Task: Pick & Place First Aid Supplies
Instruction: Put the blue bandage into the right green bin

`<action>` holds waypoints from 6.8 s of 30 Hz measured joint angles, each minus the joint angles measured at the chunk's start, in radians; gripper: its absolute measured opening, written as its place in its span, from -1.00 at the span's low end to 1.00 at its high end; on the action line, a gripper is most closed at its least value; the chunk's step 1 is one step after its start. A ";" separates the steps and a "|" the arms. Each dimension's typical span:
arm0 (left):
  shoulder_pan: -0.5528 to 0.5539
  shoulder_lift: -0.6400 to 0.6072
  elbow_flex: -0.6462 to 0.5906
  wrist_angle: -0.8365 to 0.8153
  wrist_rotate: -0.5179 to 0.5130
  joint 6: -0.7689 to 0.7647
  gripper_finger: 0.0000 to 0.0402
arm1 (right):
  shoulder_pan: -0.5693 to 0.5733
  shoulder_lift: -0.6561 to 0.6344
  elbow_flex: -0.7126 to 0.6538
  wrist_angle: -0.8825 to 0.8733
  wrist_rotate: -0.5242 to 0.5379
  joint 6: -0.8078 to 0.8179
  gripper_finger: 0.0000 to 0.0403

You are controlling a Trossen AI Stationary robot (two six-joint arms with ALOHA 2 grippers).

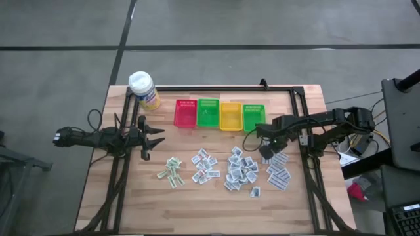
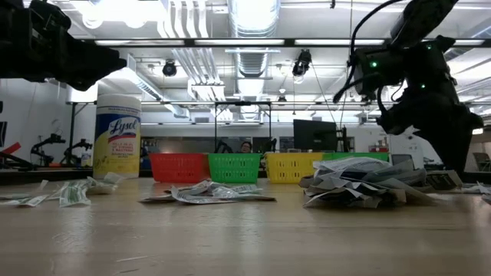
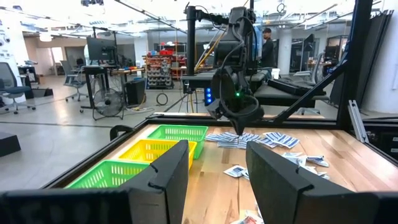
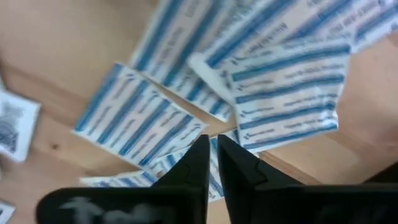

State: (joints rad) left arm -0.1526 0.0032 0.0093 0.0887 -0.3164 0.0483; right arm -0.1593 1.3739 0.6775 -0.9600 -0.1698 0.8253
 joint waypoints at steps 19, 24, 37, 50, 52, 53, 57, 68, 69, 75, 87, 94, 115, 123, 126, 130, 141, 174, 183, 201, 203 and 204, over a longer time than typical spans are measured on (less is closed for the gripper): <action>0.000 0.000 0.000 0.000 0.000 0.002 -0.21 | 0.000 0.002 0.003 -0.076 0.037 -0.008 -0.16; 0.000 0.000 0.000 0.000 0.000 0.002 -0.21 | 0.000 0.002 -0.007 -0.073 0.042 -0.005 -0.14; 0.000 0.000 0.000 0.000 0.000 0.001 -0.21 | 0.000 0.127 -0.013 -0.042 0.065 0.017 -0.16; 0.000 0.000 0.000 0.000 0.000 0.001 -0.21 | 0.000 0.122 -0.016 -0.028 0.076 0.063 -0.33; 0.000 0.000 0.000 0.000 0.000 0.001 -0.21 | 0.000 0.120 -0.016 -0.027 0.079 0.065 -0.38; 0.000 0.000 0.000 0.000 0.000 0.001 -0.21 | 0.000 0.120 -0.016 -0.027 0.079 0.065 -0.40; 0.000 0.000 0.000 0.000 0.000 0.001 -0.21 | 0.000 0.121 -0.017 -0.024 0.081 0.065 -0.50; 0.000 0.000 0.000 0.000 0.000 0.001 -0.21 | 0.000 0.121 -0.017 -0.026 0.095 0.066 -0.76; 0.000 0.000 0.000 0.000 0.000 0.001 -0.21 | 0.000 0.121 -0.017 -0.026 0.095 0.066 -0.78; 0.000 0.000 0.000 0.000 0.000 0.001 -0.21 | 0.000 0.121 -0.017 -0.027 0.098 0.066 -0.87; 0.000 0.000 0.000 0.000 0.000 0.001 -0.21 | 0.000 0.120 -0.012 -0.035 0.096 0.090 -0.96; 0.000 0.000 0.000 0.000 0.000 0.001 -0.21 | -0.001 0.116 0.025 -0.092 0.091 0.092 -0.96; 0.000 0.000 0.000 0.000 0.000 0.001 -0.21 | 0.000 0.009 0.283 -0.345 0.090 0.097 -0.96; 0.000 0.000 0.000 0.000 0.000 0.001 -0.21 | 0.000 -0.080 0.402 -0.341 0.103 0.099 -0.96; 0.000 0.000 0.000 0.000 0.000 0.001 -0.21 | -0.002 -0.104 0.448 -0.339 0.132 0.099 -0.96; 0.000 0.000 0.000 0.000 0.000 0.001 -0.21 | -0.005 -0.123 0.512 -0.334 0.182 0.094 -0.96; 0.000 0.000 0.000 0.000 0.000 0.001 -0.21 | -0.034 -0.128 0.629 -0.217 0.296 0.049 -0.96; 0.000 0.000 0.000 0.001 0.001 -0.002 -0.21 | -0.257 0.030 0.546 -0.365 0.531 -0.248 -0.96; 0.000 0.000 0.000 0.001 0.001 -0.006 -0.21 | -0.324 -0.022 0.377 -0.283 0.381 -0.315 -0.73; 0.000 0.000 0.000 0.010 0.001 -0.023 -0.21 | -0.423 -0.024 0.185 0.009 0.305 0.288 -0.03; 0.000 0.000 0.000 0.008 0.001 -0.023 -0.21 | -0.427 -0.024 0.174 0.063 0.303 0.336 -0.01; 0.000 0.000 0.000 0.008 0.001 -0.023 -0.21 | -0.427 -0.024 0.170 0.087 0.303 0.340 0.00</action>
State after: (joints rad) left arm -0.1528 0.0032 0.0091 0.0967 -0.3157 0.0257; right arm -0.5863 1.3495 0.8477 -0.8727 0.1329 1.1649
